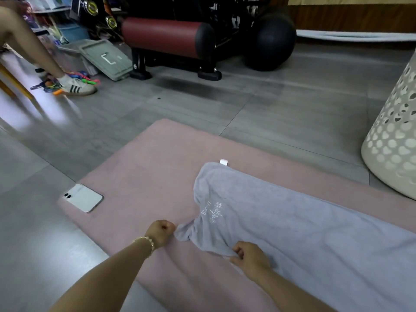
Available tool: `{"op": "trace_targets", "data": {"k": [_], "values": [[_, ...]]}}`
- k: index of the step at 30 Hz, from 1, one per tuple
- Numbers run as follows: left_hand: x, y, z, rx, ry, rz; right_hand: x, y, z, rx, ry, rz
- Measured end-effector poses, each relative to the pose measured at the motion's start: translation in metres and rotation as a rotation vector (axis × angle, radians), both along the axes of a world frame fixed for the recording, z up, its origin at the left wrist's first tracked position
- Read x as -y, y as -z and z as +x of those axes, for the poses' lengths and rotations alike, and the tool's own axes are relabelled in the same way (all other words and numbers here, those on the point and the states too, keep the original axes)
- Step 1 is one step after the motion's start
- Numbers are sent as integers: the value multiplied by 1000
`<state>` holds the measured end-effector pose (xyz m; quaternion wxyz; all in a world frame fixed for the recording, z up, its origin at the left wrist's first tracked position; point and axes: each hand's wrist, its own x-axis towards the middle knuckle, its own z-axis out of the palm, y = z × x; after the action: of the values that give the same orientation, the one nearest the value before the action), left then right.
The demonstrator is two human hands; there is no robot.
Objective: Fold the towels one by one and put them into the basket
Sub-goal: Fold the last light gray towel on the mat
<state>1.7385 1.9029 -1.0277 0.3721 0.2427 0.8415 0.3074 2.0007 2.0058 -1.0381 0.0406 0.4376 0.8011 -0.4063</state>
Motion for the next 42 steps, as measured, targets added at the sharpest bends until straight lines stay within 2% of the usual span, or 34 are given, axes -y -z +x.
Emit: {"op": "trace_targets", "data": {"k": [2, 4, 6, 8, 10, 12, 16, 19, 24, 27, 29, 31, 34, 36, 40, 42], "values": [[-1, -14, -8, 130, -242, 136, -8, -5, 1, -121, 15, -202], [-3, -30, -19, 236, -482, 281, -13, -19, 5, -152, -82, -423], [-4, -40, -23, 260, -596, 347, -21, -26, 11, -133, -122, -548], [-10, -49, -12, 268, -615, 377, -30, -27, 19, -151, -6, -565], [-26, -60, 10, 290, -516, 425, -40, -34, 27, -197, 225, -580], [-53, -79, 43, 302, -329, 446, -54, -42, 41, -298, 441, -618], [-118, -110, 139, 431, 56, 404, -81, -66, 83, -524, 715, -812], [-155, -115, 228, 513, 369, 321, -93, -87, 130, -656, 818, -928], [-172, -115, 370, 627, 856, 121, -93, -104, 261, -794, 973, -953], [-167, -105, 429, 683, 1056, 0, -71, -92, 351, -726, 1095, -927], [-172, -91, 448, 625, 1081, -42, -53, -77, 394, -585, 1191, -900], [-180, -68, 459, 452, 1083, -31, -37, -63, 417, -429, 1238, -891], [-184, -38, 471, 272, 1142, 14, -22, -45, 421, -232, 1139, -884], [-186, -23, 480, 181, 1233, -4, -20, -37, 411, -251, 1187, -823], [-190, -10, 500, 120, 1331, -38, -27, -29, 398, -356, 1312, -509], [-191, -6, 511, 96, 1345, 3, -30, -32, 402, -465, 1353, -460]]}}
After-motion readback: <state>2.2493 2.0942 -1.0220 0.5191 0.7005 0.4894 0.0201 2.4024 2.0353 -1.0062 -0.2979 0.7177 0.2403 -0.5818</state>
